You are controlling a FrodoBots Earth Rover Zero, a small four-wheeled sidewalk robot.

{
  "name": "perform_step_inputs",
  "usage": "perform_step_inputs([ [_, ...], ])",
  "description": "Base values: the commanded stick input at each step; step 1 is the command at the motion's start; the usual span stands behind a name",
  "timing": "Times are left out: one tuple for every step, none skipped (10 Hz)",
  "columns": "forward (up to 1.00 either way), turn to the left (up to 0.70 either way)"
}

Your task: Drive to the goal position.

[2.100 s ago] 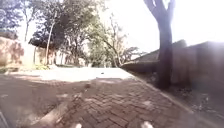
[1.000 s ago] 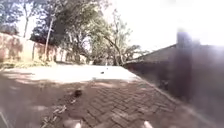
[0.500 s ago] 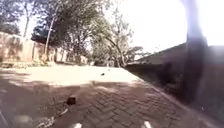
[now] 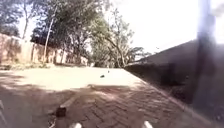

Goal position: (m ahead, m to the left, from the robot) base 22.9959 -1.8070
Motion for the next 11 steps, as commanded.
perform_step_inputs([
  [0.70,0.00],
  [0.70,0.00],
  [0.70,0.00],
  [0.70,0.00],
  [0.70,0.00],
  [0.70,0.00],
  [0.70,0.00],
  [0.70,0.00],
  [0.70,-0.03],
  [0.70,-0.34],
  [0.70,-0.34],
])
